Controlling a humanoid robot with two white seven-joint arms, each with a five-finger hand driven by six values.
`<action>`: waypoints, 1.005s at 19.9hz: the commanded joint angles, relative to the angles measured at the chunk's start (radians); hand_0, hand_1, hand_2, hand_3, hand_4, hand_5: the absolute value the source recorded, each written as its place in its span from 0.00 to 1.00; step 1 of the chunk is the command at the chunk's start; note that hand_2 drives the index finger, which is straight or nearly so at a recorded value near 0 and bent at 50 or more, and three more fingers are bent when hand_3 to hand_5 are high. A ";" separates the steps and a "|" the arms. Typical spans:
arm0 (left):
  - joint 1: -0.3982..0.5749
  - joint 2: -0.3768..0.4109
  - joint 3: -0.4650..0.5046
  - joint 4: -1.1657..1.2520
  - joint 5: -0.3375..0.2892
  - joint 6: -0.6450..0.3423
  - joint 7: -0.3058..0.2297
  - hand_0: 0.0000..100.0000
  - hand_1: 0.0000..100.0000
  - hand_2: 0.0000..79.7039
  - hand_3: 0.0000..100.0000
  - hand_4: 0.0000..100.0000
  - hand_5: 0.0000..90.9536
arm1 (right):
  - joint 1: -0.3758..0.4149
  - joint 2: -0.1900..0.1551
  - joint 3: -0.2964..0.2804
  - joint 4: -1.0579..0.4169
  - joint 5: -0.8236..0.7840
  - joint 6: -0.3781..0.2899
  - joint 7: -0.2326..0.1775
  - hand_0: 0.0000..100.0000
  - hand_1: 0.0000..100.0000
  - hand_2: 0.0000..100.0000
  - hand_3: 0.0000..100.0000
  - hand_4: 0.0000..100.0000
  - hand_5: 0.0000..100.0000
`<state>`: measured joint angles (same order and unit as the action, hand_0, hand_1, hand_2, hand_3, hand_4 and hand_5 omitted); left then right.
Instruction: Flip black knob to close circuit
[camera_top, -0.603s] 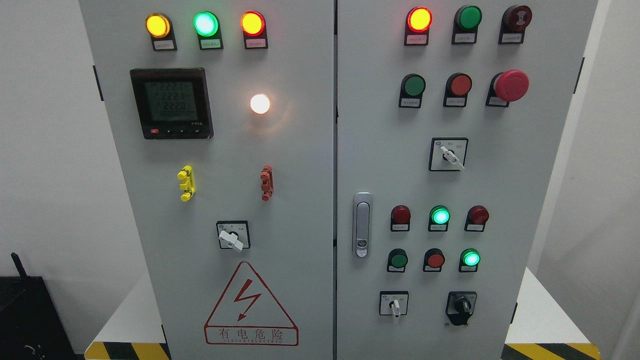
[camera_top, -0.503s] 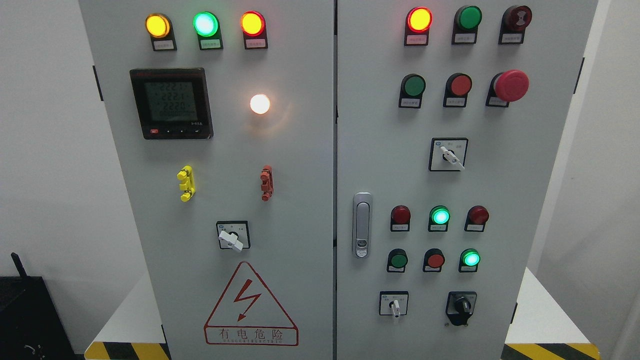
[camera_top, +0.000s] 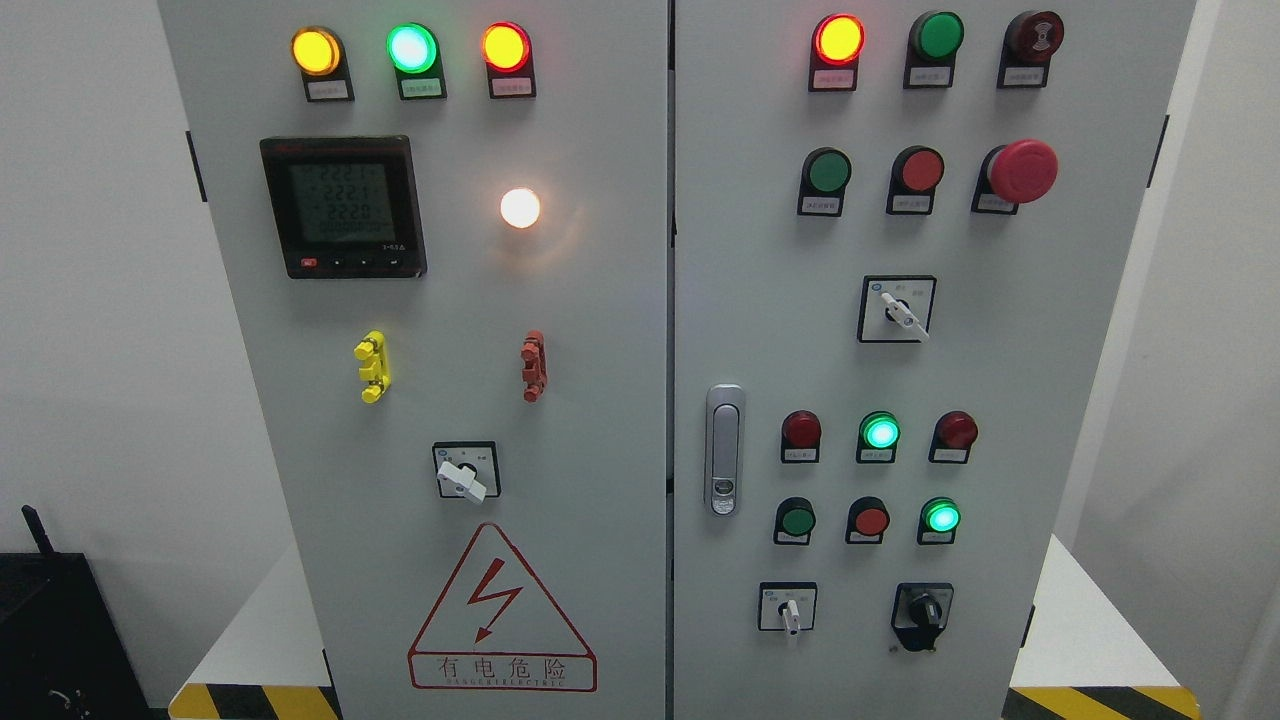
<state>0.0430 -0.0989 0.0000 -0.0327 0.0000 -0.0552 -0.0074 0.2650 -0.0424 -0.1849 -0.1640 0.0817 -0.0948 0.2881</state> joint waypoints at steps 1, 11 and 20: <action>-0.002 0.001 0.011 -0.003 0.008 0.000 0.000 0.00 0.00 0.00 0.05 0.03 0.00 | 0.003 0.093 0.007 -0.301 0.001 -0.034 0.025 0.00 0.00 0.00 0.00 0.00 0.00; 0.000 -0.001 0.011 -0.003 0.008 0.000 0.000 0.00 0.00 0.00 0.05 0.03 0.00 | 0.117 0.147 0.093 -1.265 -0.039 -0.230 0.037 0.00 0.00 0.01 0.11 0.09 0.00; 0.000 -0.001 0.011 -0.003 0.008 0.000 0.000 0.00 0.00 0.00 0.05 0.03 0.00 | 0.123 0.148 0.026 -1.850 0.175 -0.301 -0.001 0.00 0.21 0.48 0.75 0.69 0.63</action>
<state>0.0429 -0.0989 0.0000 -0.0348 0.0000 -0.0551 -0.0075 0.3817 0.0774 -0.1194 -1.2808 0.0719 -0.3838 0.3192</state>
